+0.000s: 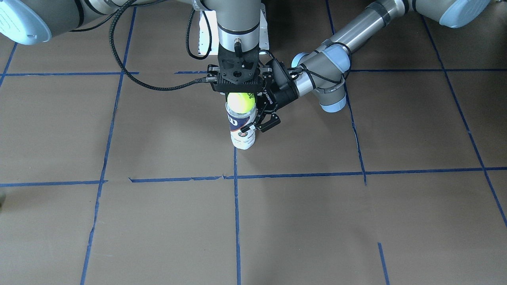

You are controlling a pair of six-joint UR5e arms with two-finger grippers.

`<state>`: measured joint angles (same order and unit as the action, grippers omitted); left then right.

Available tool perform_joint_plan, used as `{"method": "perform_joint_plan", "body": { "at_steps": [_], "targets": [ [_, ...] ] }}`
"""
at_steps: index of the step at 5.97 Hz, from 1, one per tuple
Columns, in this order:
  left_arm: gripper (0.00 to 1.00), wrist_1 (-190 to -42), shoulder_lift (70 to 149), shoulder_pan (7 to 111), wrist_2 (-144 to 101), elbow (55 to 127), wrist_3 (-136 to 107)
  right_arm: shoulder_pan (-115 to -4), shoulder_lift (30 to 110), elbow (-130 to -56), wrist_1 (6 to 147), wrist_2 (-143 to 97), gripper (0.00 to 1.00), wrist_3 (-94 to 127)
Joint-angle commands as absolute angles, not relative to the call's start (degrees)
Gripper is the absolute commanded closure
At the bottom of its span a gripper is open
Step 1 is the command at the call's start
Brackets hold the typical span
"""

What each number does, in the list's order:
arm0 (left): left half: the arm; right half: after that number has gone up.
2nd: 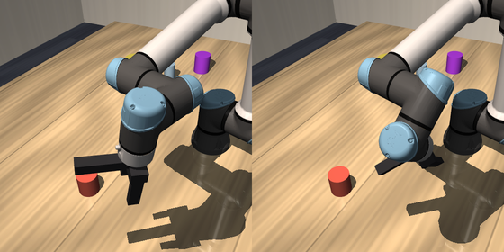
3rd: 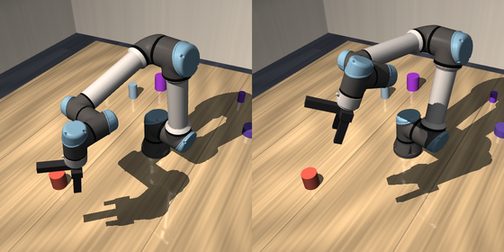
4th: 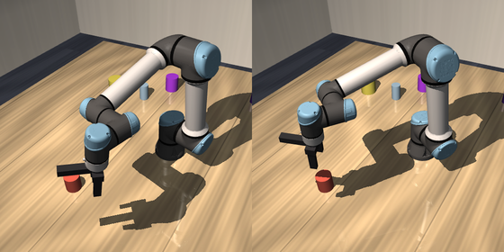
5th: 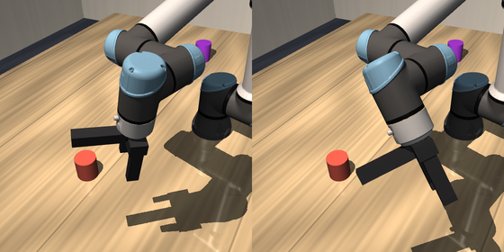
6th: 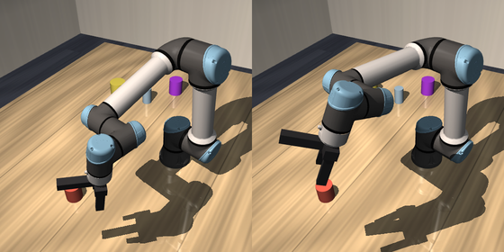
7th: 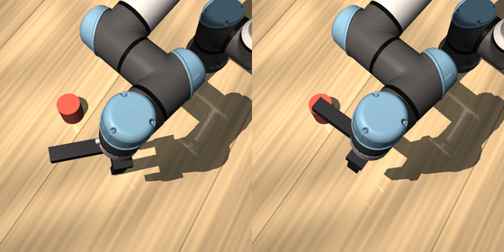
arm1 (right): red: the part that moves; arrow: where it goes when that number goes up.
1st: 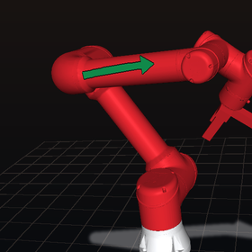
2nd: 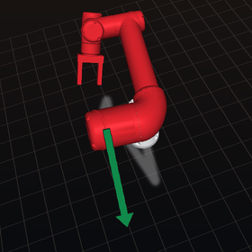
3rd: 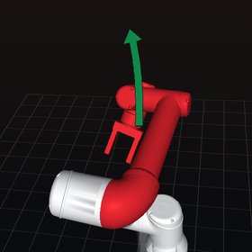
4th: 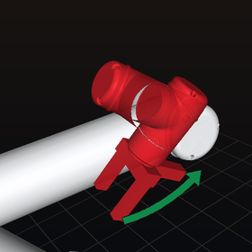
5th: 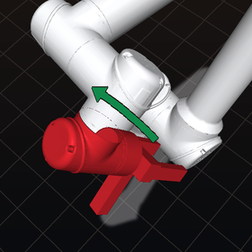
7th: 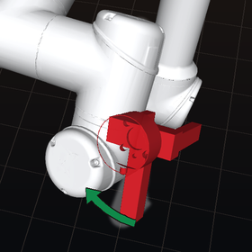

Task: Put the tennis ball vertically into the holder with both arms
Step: 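Lower the ball into the tube and open the right gripper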

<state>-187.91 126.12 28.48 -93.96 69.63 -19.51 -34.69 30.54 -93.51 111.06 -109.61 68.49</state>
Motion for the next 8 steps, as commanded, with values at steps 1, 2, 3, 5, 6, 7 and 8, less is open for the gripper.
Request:
{"method": "perform_joint_plan", "body": {
  "at_steps": [1, 2, 3, 5, 6, 7, 8],
  "targets": [
    [0.14, -187.91, 126.12, 28.48, -93.96, 69.61, -19.51, -34.45, 30.59, -93.43, 111.09, -109.51, 0.02, 68.47],
    [0.14, -187.91, 126.12, 28.48, -93.96, 69.61, -19.51, -34.37, 30.59, -93.43, 111.09, -109.51, 0.02, 68.55],
    [0.14, -187.91, 126.12, 28.48, -93.96, 69.61, -19.51, -34.37, 30.59, -93.51, 111.09, -109.51, 0.02, 68.47],
    [0.14, -187.91, 126.12, 28.48, -93.96, 69.61, -19.51, -34.45, 30.93, -93.69, 111.01, -109.77, 0.01, 67.68],
    [0.14, -188.08, 126.04, 28.65, -93.96, 69.7, -19.51, -35.15, 31.63, -94.3, 111.01, -109.78, 0.01, 64.98],
    [0.14, -188.17, 126.04, 29.0, -93.96, 69.78, -19.6, -37.85, 35.12, -97.44, 110.92, -110.47, 0.01, 60.17],
    [0.17, -188.17, 125.95, 29.09, -93.96, 69.79, -19.69, -41.71, 38.98, -99.47, 110.83, -113.96, 0.01, 54.72]
  ]
}}
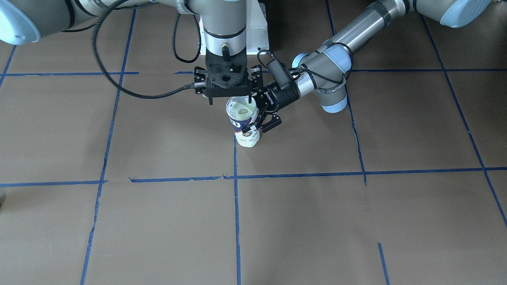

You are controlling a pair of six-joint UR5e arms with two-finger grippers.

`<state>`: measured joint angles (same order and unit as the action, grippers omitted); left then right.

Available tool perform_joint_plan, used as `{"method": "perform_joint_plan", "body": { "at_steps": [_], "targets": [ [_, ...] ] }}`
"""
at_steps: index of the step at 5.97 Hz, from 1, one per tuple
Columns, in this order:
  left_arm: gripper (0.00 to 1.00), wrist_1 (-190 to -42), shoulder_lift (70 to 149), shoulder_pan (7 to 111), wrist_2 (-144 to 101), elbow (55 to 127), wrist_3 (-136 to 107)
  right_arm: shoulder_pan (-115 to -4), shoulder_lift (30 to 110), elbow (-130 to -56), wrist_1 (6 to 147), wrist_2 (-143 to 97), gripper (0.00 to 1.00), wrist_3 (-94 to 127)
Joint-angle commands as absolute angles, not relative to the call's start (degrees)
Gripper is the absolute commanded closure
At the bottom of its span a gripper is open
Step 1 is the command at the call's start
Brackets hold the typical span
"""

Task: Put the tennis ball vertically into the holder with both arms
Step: 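Raise the right gripper and move it to the second tennis ball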

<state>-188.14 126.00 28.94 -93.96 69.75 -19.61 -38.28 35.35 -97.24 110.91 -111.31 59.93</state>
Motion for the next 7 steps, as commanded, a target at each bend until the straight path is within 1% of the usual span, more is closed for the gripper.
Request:
{"method": "perform_joint_plan", "body": {
  "at_steps": [1, 3, 5, 6, 7],
  "targets": [
    [0.19, -188.26, 125.08, 29.09, -93.96, 70.05, -19.69, -44.97, 41.37, -100.8, 110.74, -116.26, 0.01, 50.58],
    [0.19, -189.05, 123.93, 29.44, -94.04, 70.14, -19.69, -49.46, 46.47, -101.95, 110.48, -117.59, 0.01, 41.62],
    [0.19, -189.58, 123.66, 29.44, -93.96, 70.22, -19.78, -56.12, 52.52, -101.78, 110.3, -118.56, 0.01, 27.51],
    [0.19, -189.58, 123.66, 29.44, -93.96, 70.22, -19.78, -60.34, 56.47, -101.08, 110.3, -119.26, 0.01, 18.98],
    [0.19, -189.58, 123.66, 29.44, -93.96, 70.22, -19.78, -65.08, 59.38, -97.51, 104.47, -123.01, 0.01, 12.89]
  ]
}}
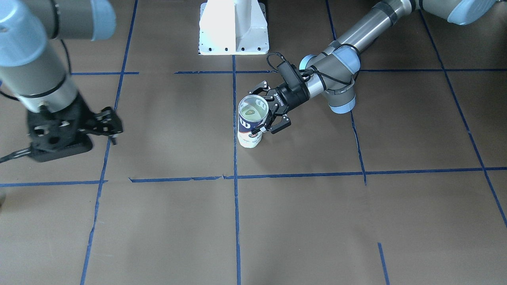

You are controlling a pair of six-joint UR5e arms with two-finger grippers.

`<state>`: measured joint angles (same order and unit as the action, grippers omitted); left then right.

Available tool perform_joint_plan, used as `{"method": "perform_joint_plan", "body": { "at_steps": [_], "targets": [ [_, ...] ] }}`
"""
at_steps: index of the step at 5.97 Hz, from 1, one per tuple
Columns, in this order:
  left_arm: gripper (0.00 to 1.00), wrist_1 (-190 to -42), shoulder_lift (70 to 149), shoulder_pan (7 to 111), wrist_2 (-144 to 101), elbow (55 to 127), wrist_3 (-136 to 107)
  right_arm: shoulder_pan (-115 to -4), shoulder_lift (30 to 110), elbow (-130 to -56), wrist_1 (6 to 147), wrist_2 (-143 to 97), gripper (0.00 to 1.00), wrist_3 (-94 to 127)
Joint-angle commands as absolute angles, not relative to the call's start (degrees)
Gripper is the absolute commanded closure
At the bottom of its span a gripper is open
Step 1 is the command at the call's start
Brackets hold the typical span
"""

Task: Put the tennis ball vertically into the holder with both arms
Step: 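Raise the right gripper and move it to the second tennis ball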

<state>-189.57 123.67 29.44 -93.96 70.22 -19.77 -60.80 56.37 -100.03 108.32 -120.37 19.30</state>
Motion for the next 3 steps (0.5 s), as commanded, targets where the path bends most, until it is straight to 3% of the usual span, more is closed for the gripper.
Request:
{"method": "perform_joint_plan", "body": {
  "at_steps": [1, 3],
  "targets": [
    [0.19, -189.58, 123.66, 29.36, -93.96, 70.22, -19.78, -68.69, 62.37, -91.38, 96.67, -125.13, 0.01, 7.35],
    [0.19, -189.58, 123.84, 29.36, -93.96, 70.22, -19.78, -72.5, 65.2, -77.94, 82.79, -125.51, 0.01, -0.42]
  ]
}}
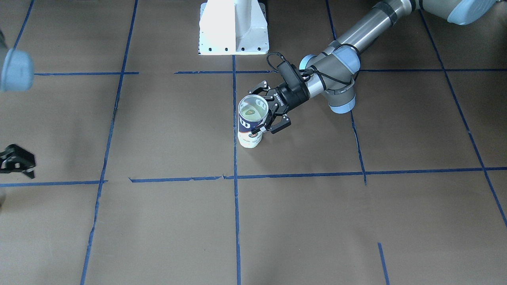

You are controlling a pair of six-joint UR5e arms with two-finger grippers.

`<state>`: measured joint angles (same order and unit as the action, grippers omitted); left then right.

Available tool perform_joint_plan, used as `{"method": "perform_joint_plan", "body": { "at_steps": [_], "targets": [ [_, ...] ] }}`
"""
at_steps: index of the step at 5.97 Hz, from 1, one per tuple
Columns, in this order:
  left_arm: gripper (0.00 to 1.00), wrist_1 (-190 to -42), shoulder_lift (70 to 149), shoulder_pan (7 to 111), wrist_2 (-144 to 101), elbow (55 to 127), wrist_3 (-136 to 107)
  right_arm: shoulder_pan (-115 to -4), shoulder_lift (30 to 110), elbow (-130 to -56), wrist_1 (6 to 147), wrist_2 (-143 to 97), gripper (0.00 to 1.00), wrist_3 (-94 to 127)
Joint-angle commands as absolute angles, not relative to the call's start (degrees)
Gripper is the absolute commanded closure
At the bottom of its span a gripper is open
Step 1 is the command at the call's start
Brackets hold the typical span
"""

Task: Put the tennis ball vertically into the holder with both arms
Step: 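Raise the right gripper and move it to the second tennis ball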

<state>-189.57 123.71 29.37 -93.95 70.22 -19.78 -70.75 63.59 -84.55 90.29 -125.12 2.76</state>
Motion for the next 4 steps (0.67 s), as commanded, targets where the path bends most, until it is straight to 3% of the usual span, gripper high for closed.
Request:
{"method": "perform_joint_plan", "body": {
  "at_steps": [1, 4],
  "targets": [
    [0.19, -189.58, 123.66, 29.44, -93.96, 70.22, -19.78, -72.86, 66.0, -72.13, 74.35, -126.29, 0.01, -0.7],
    [0.19, -189.58, 123.84, 29.44, -93.96, 70.22, -19.86, -72.77, 70.22, -66.39, 65.79, -125.25, 0.01, -3.16]
  ]
}}
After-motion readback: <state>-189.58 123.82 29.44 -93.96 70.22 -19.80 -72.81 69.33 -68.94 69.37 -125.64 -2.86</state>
